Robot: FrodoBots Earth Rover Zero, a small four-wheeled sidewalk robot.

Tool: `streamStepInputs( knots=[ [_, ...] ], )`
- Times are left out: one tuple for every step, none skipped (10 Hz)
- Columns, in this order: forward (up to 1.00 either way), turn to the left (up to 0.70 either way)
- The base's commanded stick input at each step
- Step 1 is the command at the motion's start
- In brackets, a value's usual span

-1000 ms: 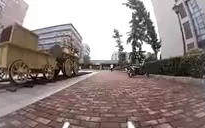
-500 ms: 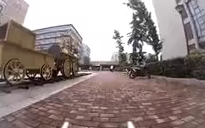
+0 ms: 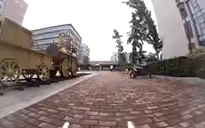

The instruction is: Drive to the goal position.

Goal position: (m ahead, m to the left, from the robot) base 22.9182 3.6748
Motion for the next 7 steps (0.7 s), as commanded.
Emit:
streamStepInputs(
  knots=[
    [0.45,0.00],
    [0.45,0.00],
    [0.45,0.00],
    [0.45,0.00],
    [0.45,0.00],
    [0.45,0.00],
    [0.45,0.00]
  ],
)
